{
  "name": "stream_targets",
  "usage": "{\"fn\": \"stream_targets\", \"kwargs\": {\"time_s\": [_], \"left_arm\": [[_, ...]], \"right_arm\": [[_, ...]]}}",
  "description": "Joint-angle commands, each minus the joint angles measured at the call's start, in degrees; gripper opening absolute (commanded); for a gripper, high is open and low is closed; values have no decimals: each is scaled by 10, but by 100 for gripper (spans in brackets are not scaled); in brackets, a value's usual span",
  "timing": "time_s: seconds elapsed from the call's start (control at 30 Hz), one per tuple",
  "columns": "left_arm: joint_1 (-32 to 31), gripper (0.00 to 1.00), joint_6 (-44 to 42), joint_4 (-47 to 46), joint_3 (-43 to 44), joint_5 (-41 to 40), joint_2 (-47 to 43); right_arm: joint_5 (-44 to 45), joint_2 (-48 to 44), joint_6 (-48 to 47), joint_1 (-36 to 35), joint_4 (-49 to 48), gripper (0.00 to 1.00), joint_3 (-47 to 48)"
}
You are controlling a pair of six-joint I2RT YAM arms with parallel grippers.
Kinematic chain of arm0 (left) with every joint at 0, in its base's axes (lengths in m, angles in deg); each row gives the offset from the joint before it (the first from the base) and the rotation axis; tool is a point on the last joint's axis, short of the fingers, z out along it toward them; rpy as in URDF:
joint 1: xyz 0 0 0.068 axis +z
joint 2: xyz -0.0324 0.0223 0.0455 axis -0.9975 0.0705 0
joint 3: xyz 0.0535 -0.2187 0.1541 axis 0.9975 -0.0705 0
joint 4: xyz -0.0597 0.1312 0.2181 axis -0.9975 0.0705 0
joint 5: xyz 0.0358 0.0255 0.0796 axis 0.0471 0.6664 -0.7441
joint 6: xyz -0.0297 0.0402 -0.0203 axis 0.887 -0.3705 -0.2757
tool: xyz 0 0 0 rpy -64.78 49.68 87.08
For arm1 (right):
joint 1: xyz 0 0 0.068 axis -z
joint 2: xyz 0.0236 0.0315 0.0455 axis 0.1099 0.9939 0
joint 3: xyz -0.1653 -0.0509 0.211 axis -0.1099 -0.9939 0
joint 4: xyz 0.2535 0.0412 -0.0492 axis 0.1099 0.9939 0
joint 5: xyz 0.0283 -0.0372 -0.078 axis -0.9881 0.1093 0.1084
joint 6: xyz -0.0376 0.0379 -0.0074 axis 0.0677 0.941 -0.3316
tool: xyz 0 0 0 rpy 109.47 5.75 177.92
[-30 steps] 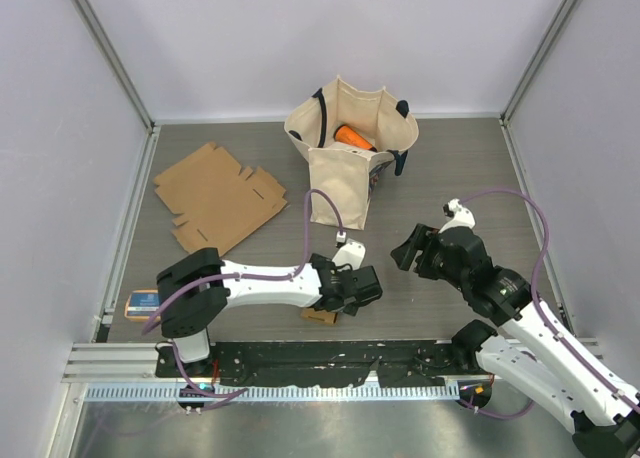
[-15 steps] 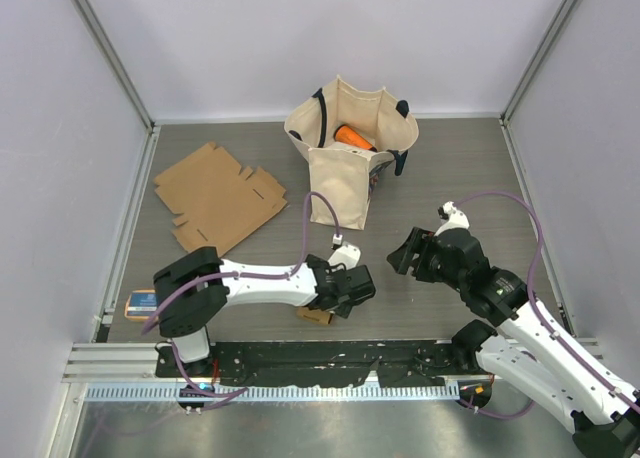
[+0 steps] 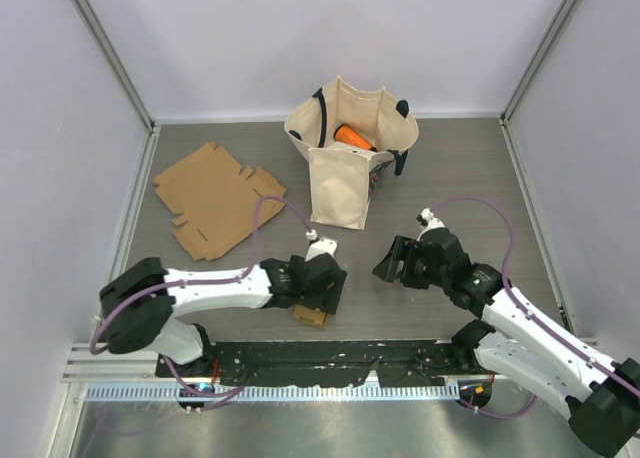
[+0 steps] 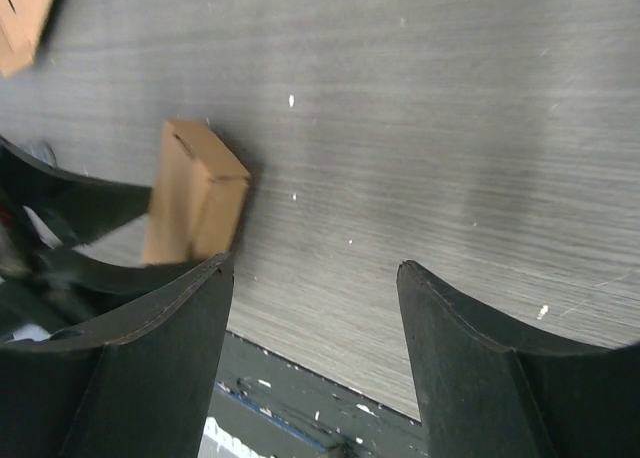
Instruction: Fold the paper box
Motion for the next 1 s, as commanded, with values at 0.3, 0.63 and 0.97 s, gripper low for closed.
{"fn": "stream_targets", "kwargs": {"time_s": [0.3, 0.63, 0.97], "left_arm": [[234, 83, 150, -549, -243, 458, -182], [244, 73, 341, -1077, -253, 570, -9], [244, 72, 363, -1101, -231, 595, -24]], "right_arm": [[-133, 25, -12, 5, -120, 74, 7], [-204, -6, 98, 29, -272, 84, -17], [-218, -44, 222, 47, -440, 88, -70]]}}
